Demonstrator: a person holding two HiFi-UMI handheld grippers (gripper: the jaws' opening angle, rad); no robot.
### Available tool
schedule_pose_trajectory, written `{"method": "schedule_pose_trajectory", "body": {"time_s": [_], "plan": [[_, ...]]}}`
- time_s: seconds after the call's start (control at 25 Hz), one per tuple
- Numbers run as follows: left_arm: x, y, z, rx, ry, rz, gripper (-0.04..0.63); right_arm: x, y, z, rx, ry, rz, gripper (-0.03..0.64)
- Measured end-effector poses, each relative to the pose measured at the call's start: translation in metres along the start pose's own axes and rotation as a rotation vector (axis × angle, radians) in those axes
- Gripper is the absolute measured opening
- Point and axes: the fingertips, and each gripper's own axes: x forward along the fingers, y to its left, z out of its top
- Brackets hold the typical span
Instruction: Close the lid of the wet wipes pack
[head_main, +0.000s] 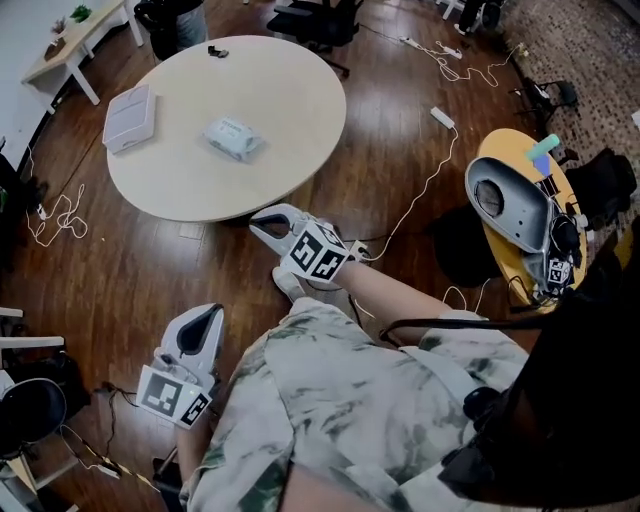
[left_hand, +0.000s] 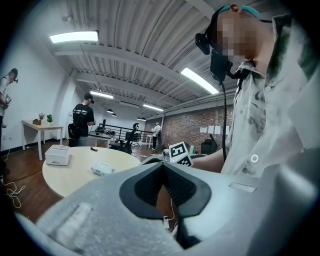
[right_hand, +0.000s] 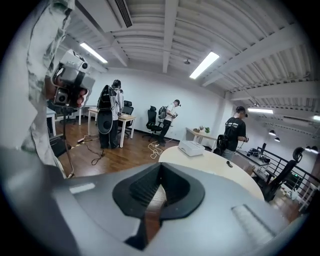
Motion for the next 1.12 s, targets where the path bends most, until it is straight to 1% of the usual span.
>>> {"method": "schedule_pose_trajectory", "body": {"time_s": [0.12,0.24,0.4,0.52,0.64,0.76,0.92,1.0,1.12], "plan": [[-0.004,-0.023,-0.009,0.012,0.013,-0.036,0.002,-0.033,0.027,0.013,0.005,-0.017,-0.007,0.003],[-0.005,-0.042,-0.01,0.02,0.01,-0.067,0.002,-0.064,0.048,0.025,0.005,-0.038,-0.01,0.003],[0.002,-0.067,-0.011,0.038,0.01,-0.088,0.002,-0.108,0.069,0.034,0.01,-0.079,-0.004,0.003],[0.011,-0.092,-0.011,0.056,0.006,-0.096,0.002,-0.141,0.084,0.029,0.008,-0.098,0.013,0.003],[0.021,-0.121,-0.011,0.079,0.008,-0.103,0.002,-0.175,0.101,0.024,0.004,-0.12,0.048,0.003],[0.032,-0.152,-0.009,0.084,0.008,-0.105,0.002,-0.21,0.109,0.013,0.0,-0.115,0.044,0.003],[0.049,-0.21,-0.012,0.084,0.002,-0.113,0.002,-0.27,0.119,0.0,-0.013,-0.133,0.043,0.003],[0.054,-0.238,-0.018,0.085,0.005,-0.104,0.002,-0.297,0.128,-0.009,-0.013,-0.141,0.049,0.003],[0.053,-0.275,-0.028,0.066,0.005,-0.072,0.002,-0.329,0.144,-0.019,-0.01,-0.16,0.067,0.003]]}}
